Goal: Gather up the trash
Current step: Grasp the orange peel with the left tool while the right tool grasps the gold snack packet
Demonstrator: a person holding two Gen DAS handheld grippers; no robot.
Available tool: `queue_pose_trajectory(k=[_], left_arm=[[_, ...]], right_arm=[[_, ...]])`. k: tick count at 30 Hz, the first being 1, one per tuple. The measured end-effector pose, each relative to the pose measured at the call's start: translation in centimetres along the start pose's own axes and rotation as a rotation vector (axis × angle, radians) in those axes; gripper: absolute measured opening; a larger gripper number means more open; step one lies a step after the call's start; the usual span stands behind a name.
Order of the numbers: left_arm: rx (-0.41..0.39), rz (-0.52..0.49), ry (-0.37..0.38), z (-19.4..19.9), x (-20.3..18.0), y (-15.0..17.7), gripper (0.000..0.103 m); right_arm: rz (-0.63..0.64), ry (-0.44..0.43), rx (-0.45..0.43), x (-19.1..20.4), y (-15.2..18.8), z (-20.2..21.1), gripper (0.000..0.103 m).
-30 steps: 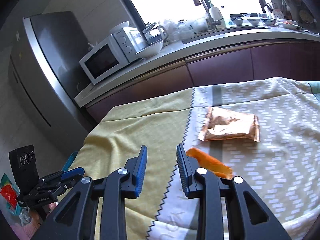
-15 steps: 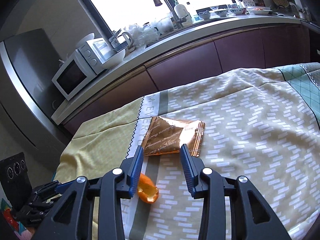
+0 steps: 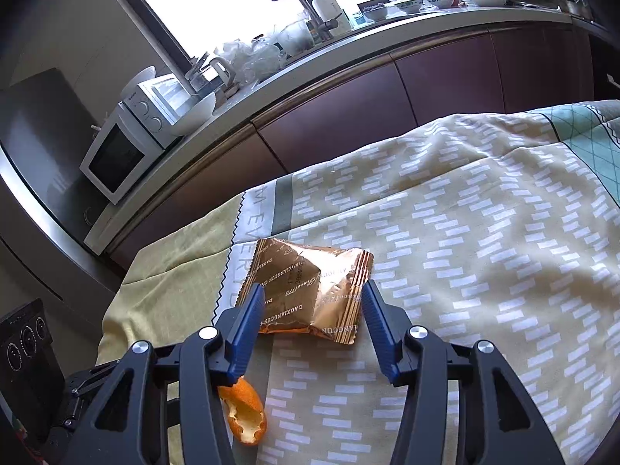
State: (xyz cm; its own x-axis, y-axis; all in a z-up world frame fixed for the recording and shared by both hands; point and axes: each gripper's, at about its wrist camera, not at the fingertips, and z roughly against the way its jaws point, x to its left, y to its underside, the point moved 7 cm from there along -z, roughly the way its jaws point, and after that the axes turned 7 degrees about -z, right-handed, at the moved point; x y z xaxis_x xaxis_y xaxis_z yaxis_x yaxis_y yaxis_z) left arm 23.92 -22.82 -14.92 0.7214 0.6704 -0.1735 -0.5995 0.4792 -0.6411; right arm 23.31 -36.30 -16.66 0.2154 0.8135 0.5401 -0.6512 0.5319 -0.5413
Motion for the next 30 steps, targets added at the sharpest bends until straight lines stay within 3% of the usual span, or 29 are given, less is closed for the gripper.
queue_pose_trajectory(k=[7, 9, 15, 17, 19, 23, 30], left_arm=[[0.042, 0.022, 0.040, -2.3, 0.1, -0.9, 0.042], [0.055, 0.031, 0.055, -2.8, 0.2, -0.9, 0.034], [0.050, 0.025, 0.059, -2.9, 0.0, -0.9, 0.018], [0.046, 0.030, 0.062, -2.6, 0.2, -0.8, 0.012], [0.041, 0.037, 0.064, -2.3, 0.2, -0.7, 0.011], [0.029, 0.035, 0.053, -1.7, 0.2, -0.4, 0.010], [-0.004, 0.050, 0.050, 0.7, 0.9, 0.4, 0.010]], right_arm=[[0.036, 0.028, 0.031, 0.3, 0.6, -1.2, 0.052], [0.055, 0.043, 0.030, 0.4, 0.7, -1.2, 0.052], [0.055, 0.078, 0.022, -0.2, 0.7, -1.2, 0.032], [0.041, 0.071, 0.022, -0.5, 0.6, -1.1, 0.018], [0.034, 0.059, 0.028, -0.6, 0.7, -1.1, 0.011], [0.015, 0.020, 0.034, -0.6, 0.8, -0.8, 0.004], [0.026, -0.049, 0.055, 0.7, 2.0, -0.1, 0.003]])
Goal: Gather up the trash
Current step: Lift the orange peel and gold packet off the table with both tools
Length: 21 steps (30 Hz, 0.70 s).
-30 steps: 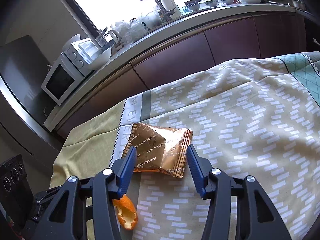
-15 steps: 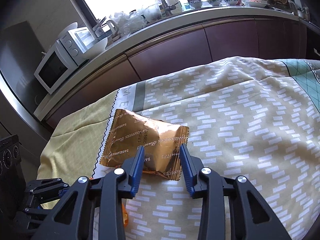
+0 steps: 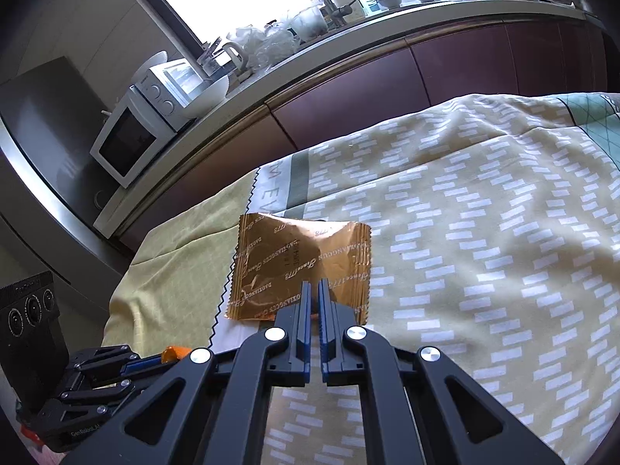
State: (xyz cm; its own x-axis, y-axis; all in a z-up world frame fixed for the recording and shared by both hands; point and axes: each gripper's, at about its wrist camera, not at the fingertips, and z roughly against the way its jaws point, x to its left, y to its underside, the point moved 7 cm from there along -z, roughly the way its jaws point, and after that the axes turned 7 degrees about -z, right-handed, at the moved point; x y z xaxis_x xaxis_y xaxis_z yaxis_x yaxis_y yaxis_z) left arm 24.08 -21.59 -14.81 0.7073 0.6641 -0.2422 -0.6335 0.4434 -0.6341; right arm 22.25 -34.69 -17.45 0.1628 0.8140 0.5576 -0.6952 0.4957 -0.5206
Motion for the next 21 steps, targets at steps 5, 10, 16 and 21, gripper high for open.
queue_pose_trajectory(k=[5, 10, 16, 21], left_arm=[[-0.024, 0.030, -0.017, 2.1, 1.5, 0.7, 0.010], [-0.049, 0.063, -0.030, 3.7, 2.9, 1.2, 0.010], [-0.056, 0.085, -0.034, 4.9, 3.9, 2.2, 0.010], [-0.044, 0.098, -0.043, 5.1, 4.5, 3.4, 0.010]], right_arm=[[0.036, 0.029, -0.015, 0.9, 0.0, 0.0, 0.018], [0.015, 0.094, -0.041, 0.1, -1.2, -0.6, 0.054], [0.151, 0.187, -0.005, 1.9, -0.3, -2.4, 0.064], [0.248, 0.237, 0.019, 3.3, 0.6, -3.2, 0.034]])
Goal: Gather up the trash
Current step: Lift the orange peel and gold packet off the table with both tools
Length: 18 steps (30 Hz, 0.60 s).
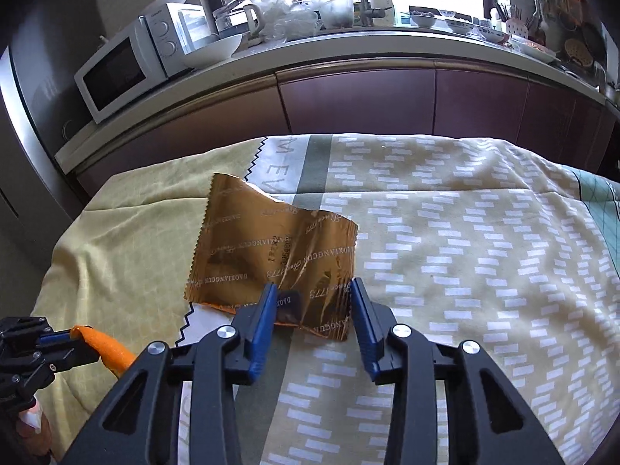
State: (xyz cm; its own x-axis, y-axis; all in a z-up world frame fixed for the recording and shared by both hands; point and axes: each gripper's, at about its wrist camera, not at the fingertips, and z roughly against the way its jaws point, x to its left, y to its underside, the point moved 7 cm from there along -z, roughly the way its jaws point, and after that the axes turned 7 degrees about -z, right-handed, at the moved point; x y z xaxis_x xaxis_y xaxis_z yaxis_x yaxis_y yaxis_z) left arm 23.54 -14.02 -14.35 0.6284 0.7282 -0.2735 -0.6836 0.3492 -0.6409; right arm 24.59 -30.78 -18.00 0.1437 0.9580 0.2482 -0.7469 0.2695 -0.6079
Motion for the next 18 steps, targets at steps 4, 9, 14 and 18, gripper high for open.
queue_pose_trajectory(k=[4, 9, 14, 18], left_arm=[[0.002, 0.010, 0.000, 0.2, 0.5, 0.7, 0.010], [-0.009, 0.005, -0.010, 1.0, 0.7, 1.0, 0.010], [-0.029, 0.001, -0.028, 2.1, 0.8, 1.6, 0.010], [-0.047, 0.018, -0.050, 3.6, 1.3, 2.4, 0.010]], right_arm=[[-0.013, -0.033, 0.002, 0.0, 0.1, 0.2, 0.020], [-0.057, -0.109, -0.024, 0.2, 0.5, 1.5, 0.014], [-0.081, -0.179, -0.050, 1.0, 1.1, 3.5, 0.012], [-0.086, -0.234, -0.073, 1.9, 1.8, 5.2, 0.012]])
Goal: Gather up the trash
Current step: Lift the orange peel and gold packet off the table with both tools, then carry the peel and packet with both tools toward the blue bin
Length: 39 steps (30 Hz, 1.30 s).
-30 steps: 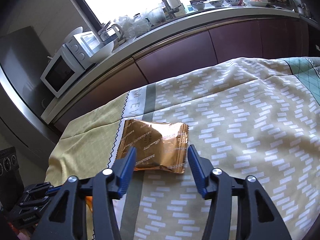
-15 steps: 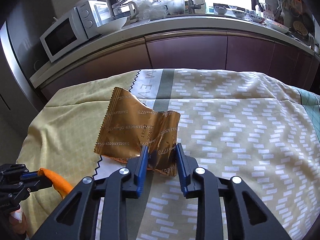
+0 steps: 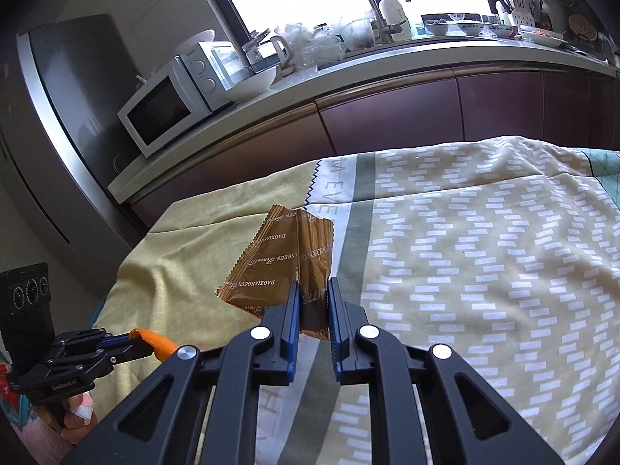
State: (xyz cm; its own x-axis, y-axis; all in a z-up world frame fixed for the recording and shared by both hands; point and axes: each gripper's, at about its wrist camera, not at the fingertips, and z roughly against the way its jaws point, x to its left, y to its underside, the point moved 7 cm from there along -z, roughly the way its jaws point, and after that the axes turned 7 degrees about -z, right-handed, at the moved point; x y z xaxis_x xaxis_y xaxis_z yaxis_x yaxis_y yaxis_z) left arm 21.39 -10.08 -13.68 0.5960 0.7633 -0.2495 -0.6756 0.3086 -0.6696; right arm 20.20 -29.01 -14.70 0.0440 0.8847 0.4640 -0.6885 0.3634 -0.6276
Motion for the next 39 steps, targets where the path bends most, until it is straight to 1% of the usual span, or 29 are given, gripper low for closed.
queue_pose_trajectory(k=[6, 8, 18, 29, 39], left_arm=[[-0.030, 0.030, -0.040, 2.9, 1.5, 1.1, 0.010], [-0.040, 0.031, -0.064, 3.9, 1.9, 1.4, 0.010], [-0.103, 0.082, -0.117, 9.5, 4.4, 3.7, 0.010], [-0.142, 0.142, -0.199, 14.3, 7.5, 7.0, 0.010], [-0.165, 0.166, -0.246, 17.3, 8.8, 8.9, 0.010]], right_arm=[[0.017, -0.080, -0.004, 2.9, 1.4, 1.2, 0.012], [0.023, -0.113, 0.004, 4.0, 1.8, 1.2, 0.012], [0.065, -0.222, 0.048, 9.4, 4.4, 0.6, 0.012], [0.107, -0.303, 0.091, 14.2, 6.7, -0.2, 0.012], [0.132, -0.340, 0.124, 16.7, 8.2, -1.0, 0.012]])
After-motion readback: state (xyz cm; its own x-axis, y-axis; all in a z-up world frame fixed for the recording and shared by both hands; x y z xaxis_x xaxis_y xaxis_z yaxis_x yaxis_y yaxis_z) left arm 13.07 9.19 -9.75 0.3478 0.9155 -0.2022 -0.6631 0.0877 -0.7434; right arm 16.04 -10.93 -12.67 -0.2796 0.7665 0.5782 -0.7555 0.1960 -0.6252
